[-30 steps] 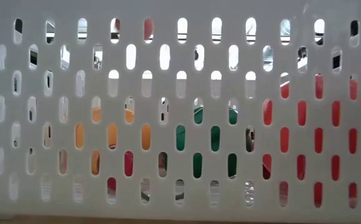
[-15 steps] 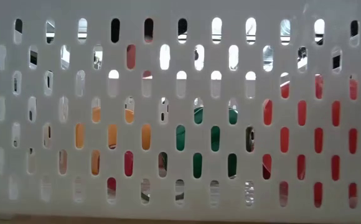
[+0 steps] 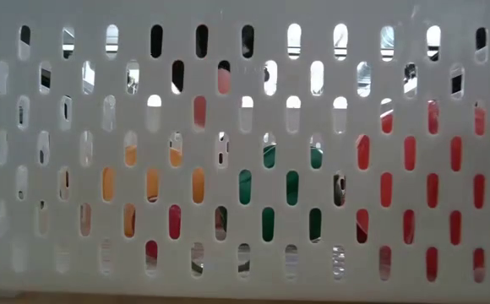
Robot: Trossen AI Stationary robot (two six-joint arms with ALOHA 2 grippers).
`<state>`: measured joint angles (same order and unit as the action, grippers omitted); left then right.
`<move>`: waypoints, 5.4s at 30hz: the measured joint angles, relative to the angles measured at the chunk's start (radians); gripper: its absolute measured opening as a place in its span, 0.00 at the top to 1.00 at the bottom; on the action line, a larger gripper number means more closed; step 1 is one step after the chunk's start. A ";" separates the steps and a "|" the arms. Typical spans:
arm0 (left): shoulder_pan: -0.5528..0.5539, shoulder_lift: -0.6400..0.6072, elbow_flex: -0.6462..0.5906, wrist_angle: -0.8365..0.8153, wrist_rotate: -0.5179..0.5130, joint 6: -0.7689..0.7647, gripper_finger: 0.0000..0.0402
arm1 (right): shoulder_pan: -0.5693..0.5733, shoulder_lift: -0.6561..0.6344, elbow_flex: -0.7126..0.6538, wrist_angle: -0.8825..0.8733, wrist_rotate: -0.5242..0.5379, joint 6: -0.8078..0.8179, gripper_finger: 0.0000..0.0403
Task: Pick and placing Produce into tupperware
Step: Put the peach into the white bin, then put the black cherry into the white bin
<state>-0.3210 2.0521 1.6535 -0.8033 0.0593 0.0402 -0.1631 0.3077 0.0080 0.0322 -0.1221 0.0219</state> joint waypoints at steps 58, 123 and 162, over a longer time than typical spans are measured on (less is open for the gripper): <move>0.033 0.005 0.328 -0.295 0.016 0.084 0.63 | 0.000 0.000 0.000 0.000 0.000 0.000 1.00; 0.478 -0.442 0.202 -0.767 0.027 0.219 0.97 | 0.000 0.000 0.000 0.000 0.000 0.000 1.00; 0.581 -1.102 -0.886 -0.215 0.243 -0.049 0.97 | 0.000 0.000 0.000 0.000 0.000 0.000 1.00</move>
<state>0.2596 0.9501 0.7677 -1.0183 0.3023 -0.0090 -0.1633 0.3077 0.0082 0.0322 -0.1219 0.0219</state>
